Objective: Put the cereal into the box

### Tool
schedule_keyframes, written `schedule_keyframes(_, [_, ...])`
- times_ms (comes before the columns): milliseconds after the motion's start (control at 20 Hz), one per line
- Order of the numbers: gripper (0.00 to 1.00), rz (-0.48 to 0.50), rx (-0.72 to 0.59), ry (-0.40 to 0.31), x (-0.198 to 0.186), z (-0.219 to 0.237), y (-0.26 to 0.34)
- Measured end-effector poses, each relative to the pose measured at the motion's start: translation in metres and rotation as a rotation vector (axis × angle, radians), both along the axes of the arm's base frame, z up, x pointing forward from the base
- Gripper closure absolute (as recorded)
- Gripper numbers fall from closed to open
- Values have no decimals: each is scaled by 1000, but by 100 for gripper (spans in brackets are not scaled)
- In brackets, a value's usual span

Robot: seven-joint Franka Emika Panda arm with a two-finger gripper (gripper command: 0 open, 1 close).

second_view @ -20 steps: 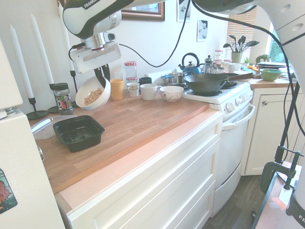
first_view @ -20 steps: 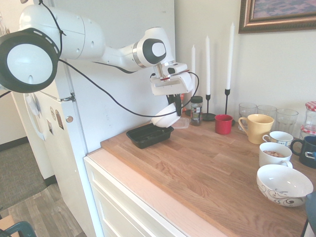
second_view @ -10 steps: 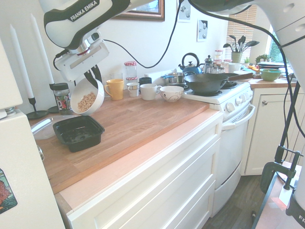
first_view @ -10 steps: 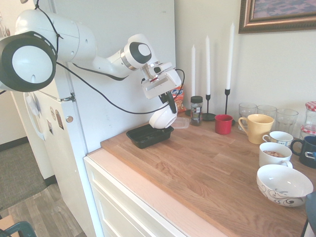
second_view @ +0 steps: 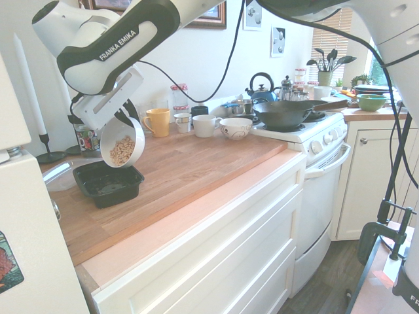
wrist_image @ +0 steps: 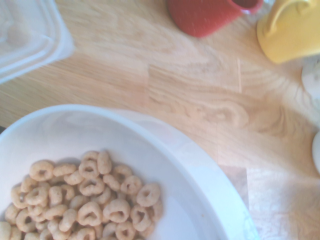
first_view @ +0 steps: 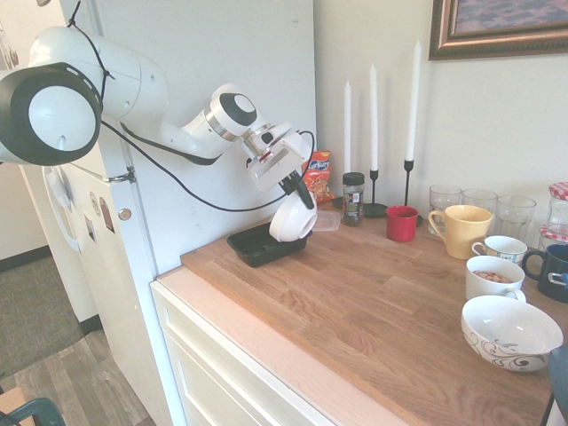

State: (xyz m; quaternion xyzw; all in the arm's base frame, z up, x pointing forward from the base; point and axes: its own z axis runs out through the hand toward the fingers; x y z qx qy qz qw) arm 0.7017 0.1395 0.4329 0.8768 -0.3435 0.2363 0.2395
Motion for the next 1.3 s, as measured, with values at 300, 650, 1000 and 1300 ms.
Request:
schedule_keyframes(300, [100, 23, -55, -36, -3, -3, 16])
schedule_keyframes(650, [100, 65, -142, -94, -9, -17, 36])
schedule_keyframes(1000, [100, 104, -223, -167, -13, -22, 52])
schedule_keyframes(1300, [100, 134, -259, -209, -21, -26, 63])
